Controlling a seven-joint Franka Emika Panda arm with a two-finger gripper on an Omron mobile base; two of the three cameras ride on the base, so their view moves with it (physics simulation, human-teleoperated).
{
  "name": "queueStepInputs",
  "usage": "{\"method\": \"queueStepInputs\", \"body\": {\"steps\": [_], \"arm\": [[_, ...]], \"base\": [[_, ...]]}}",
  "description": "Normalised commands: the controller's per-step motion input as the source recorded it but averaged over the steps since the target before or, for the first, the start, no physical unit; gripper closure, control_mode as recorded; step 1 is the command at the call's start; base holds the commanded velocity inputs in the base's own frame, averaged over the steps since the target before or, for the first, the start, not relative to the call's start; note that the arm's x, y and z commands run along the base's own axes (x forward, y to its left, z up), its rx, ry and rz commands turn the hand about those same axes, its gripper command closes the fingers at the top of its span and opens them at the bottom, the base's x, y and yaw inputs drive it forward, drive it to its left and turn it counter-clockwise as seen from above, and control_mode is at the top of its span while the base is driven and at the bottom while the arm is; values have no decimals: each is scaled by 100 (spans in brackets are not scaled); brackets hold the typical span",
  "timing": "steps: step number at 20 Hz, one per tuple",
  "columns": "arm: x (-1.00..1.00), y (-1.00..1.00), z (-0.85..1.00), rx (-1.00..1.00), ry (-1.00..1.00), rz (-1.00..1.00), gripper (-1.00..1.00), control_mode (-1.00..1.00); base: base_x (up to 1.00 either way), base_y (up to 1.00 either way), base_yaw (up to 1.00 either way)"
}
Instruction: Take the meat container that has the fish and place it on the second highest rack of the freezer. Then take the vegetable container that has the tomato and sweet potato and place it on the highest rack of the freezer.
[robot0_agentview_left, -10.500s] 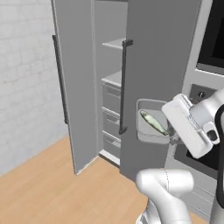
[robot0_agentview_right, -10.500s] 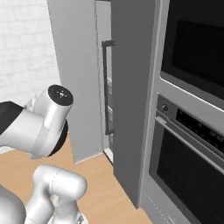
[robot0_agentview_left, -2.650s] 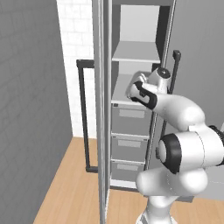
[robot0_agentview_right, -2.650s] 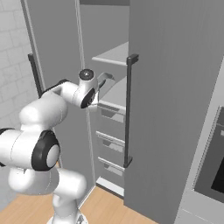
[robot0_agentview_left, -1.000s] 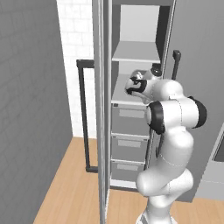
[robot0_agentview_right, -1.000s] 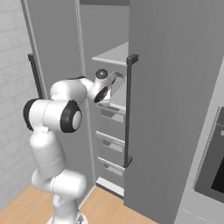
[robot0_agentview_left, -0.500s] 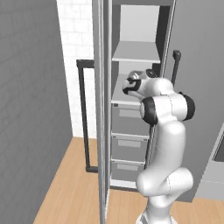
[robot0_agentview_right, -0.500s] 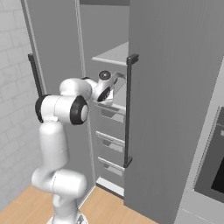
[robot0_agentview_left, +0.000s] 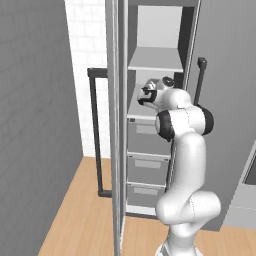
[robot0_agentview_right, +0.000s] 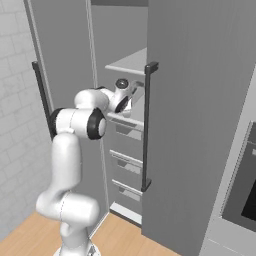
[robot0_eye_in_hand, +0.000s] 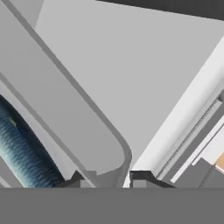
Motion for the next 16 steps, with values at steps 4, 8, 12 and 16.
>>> {"method": "queueStepInputs", "body": {"steps": [4, 8, 12, 16], "arm": [[-1, 0, 0, -3, 0, 0, -100, -100], [-13, 0, 0, -10, 0, 0, -100, -100], [-37, 9, 0, -12, 0, 0, -100, -100], [-66, 29, 0, -12, 0, -2, -100, -100]], "base": [[0, 0, 0], [0, 0, 0], [0, 0, 0], [0, 0, 0]]}}
